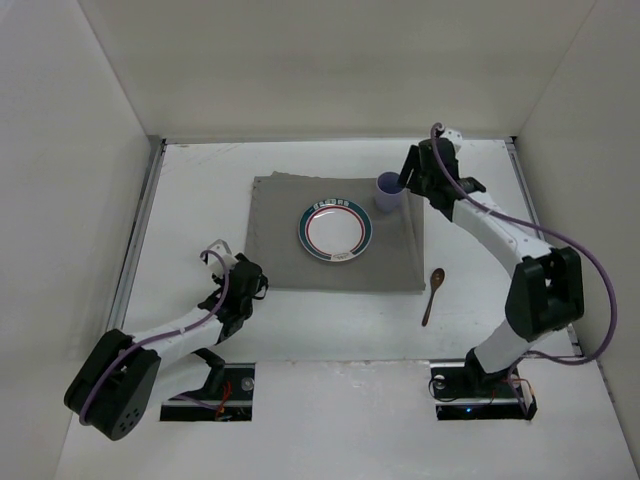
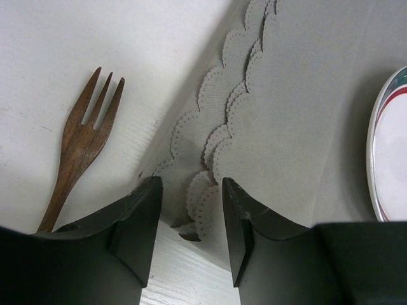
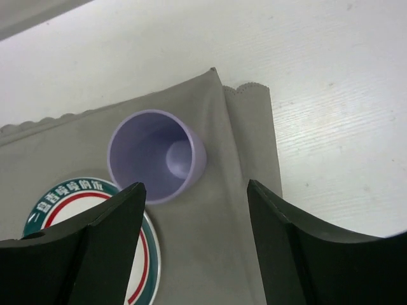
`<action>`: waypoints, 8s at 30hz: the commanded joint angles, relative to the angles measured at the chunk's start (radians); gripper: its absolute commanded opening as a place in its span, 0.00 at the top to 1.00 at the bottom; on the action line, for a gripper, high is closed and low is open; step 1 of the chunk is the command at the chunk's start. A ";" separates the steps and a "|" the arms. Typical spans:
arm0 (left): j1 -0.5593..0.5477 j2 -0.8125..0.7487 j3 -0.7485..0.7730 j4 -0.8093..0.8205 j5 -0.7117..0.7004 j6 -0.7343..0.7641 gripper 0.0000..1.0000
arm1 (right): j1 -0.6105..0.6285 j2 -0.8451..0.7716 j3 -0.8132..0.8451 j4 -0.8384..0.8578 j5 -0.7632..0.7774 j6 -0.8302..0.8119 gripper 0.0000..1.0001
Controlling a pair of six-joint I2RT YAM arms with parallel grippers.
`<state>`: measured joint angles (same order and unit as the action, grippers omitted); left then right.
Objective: Set the dinner table for one person
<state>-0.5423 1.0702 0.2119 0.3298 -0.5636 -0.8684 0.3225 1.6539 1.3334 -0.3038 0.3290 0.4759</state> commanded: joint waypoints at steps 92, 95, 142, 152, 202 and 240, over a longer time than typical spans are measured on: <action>-0.052 -0.300 0.003 0.009 -0.036 0.155 0.54 | 0.330 -0.097 -0.228 -0.218 0.041 -0.023 0.95; -0.051 -0.297 0.021 -0.006 -0.055 0.166 0.54 | 0.333 -0.019 -0.197 -0.189 0.030 -0.036 0.95; 0.115 -0.093 0.308 -0.784 0.053 0.085 0.47 | 0.388 -0.609 -0.749 0.565 0.163 0.044 0.77; 0.130 0.007 0.302 -0.880 0.034 -0.012 0.68 | 0.388 -0.582 -0.786 0.617 0.078 0.109 0.73; -0.048 0.333 0.711 -0.502 0.120 0.491 0.92 | 0.364 -0.618 -0.824 0.623 0.079 0.135 0.65; -0.040 0.582 0.738 -0.459 0.064 0.623 0.68 | 0.342 -0.637 -0.849 0.638 0.130 0.138 0.57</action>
<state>-0.5816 1.7145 0.9688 -0.1364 -0.4767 -0.2588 0.6685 1.0286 0.4904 0.2722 0.4320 0.6109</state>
